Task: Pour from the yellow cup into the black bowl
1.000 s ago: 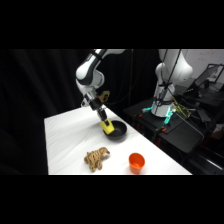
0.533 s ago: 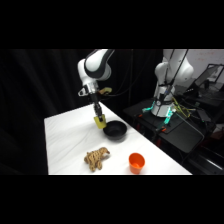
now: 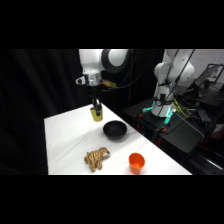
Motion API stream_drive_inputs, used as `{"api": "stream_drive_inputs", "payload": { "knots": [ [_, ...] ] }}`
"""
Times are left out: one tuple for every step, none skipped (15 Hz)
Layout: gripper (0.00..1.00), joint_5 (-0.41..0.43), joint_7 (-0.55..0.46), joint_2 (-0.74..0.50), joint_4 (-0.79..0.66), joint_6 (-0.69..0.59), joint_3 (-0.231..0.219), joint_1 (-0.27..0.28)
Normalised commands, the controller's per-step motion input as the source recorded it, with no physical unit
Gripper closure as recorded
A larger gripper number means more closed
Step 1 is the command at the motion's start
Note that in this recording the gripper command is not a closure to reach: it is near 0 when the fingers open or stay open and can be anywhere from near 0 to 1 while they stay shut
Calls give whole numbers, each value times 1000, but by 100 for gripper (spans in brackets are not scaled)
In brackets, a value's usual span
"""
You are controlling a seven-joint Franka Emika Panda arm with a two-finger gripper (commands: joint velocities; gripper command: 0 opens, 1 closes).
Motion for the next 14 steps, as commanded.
{"api": "stream_drive_inputs", "payload": {
  "knots": [
    [18,-314,245,137,370,-86,83,93],
    [18,-241,176,244,480,-76,74,72],
    [18,-189,128,304,523,-49,58,47],
    [18,-146,62,374,581,-20,48,28],
    [18,-130,4,409,589,51,36,10],
    [18,-105,-29,445,589,100,24,-8],
    [18,-98,-42,450,559,115,12,-21],
    [18,-101,-35,462,532,107,4,-29],
    [18,-138,-1,468,494,121,-12,-23],
    [18,-132,-3,454,456,102,-13,-26],
    [18,-124,-2,454,423,93,-13,-30],
    [18,-127,12,423,386,77,-16,-27],
    [18,-119,11,397,351,59,-13,-29],
    [18,-110,1,348,309,40,-5,-30]
  ]
}}
